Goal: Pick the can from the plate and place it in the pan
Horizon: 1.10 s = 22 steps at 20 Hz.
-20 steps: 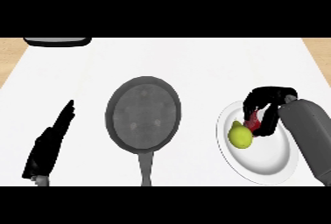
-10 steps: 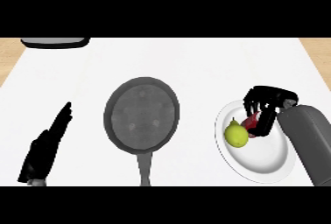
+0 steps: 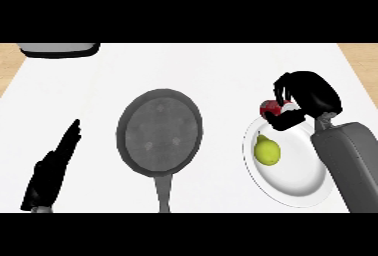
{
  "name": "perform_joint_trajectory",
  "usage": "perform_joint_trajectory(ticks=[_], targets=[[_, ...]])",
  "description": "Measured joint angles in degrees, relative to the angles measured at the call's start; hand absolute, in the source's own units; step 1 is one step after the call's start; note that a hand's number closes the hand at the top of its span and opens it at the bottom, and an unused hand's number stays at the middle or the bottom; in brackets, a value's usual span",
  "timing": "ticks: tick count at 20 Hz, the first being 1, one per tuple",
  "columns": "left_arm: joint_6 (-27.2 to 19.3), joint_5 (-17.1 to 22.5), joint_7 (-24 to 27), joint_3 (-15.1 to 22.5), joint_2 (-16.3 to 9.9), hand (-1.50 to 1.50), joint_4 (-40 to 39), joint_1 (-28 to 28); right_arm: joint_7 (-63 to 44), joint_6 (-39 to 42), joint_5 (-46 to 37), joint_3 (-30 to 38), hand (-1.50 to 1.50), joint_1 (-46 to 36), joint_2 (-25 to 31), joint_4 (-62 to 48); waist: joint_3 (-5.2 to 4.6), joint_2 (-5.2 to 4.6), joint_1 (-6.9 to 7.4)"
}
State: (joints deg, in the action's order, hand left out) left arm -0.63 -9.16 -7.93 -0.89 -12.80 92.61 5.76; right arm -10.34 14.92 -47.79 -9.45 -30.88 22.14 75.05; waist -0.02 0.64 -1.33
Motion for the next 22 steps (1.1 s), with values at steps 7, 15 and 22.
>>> perform_joint_trajectory(ticks=[7, 15, 22], targets=[[0.2, -0.9, 0.0, 1.1, 0.6, 0.00, 1.5, 0.9, -0.1, -6.4, -2.3, -2.0, 1.50, -0.3, -4.2, 12.8, 0.01, -0.30, 0.97], [0.4, -1.8, -1.0, 1.3, 1.2, 0.00, 1.2, -1.2, -3.6, -7.5, -1.8, -3.3, 1.50, -9.8, -16.2, 5.8, 0.00, -0.68, 1.97], [1.6, -1.6, -0.3, 1.0, 1.2, 0.00, -0.4, -2.7, -6.0, -16.4, 5.8, -7.7, 1.50, -19.3, -21.0, -11.5, 0.00, -1.04, 3.34]])
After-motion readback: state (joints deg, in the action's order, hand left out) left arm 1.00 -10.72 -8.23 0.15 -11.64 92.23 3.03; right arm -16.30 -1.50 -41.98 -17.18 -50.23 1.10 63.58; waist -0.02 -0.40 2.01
